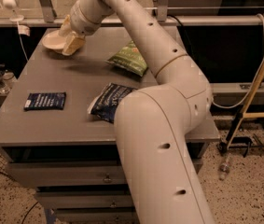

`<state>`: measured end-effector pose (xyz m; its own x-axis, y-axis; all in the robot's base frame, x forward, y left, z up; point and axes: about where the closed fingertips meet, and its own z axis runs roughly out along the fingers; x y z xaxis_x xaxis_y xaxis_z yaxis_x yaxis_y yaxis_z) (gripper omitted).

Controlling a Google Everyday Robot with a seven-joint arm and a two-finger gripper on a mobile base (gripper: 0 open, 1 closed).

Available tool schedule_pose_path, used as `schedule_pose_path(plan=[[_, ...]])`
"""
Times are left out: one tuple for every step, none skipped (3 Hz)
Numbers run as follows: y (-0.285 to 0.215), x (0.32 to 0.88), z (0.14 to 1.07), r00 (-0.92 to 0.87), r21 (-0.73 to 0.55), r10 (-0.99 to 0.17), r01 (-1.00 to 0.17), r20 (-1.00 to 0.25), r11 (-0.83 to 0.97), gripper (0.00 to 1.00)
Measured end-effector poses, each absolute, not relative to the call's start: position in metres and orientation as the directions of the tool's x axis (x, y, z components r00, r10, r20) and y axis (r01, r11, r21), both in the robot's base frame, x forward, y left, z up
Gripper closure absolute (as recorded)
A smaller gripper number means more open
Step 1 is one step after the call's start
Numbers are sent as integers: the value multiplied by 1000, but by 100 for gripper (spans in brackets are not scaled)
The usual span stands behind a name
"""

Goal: Move paper bowl near rxbar blueberry

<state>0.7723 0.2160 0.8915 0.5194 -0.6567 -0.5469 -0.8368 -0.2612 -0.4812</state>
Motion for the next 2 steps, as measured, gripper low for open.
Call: schedule_pose_path(plan=[[226,773,885,524,-468,-654,-838,-546,-281,40],[228,779,880,501,-455,-685,-849,-530,-269,44]])
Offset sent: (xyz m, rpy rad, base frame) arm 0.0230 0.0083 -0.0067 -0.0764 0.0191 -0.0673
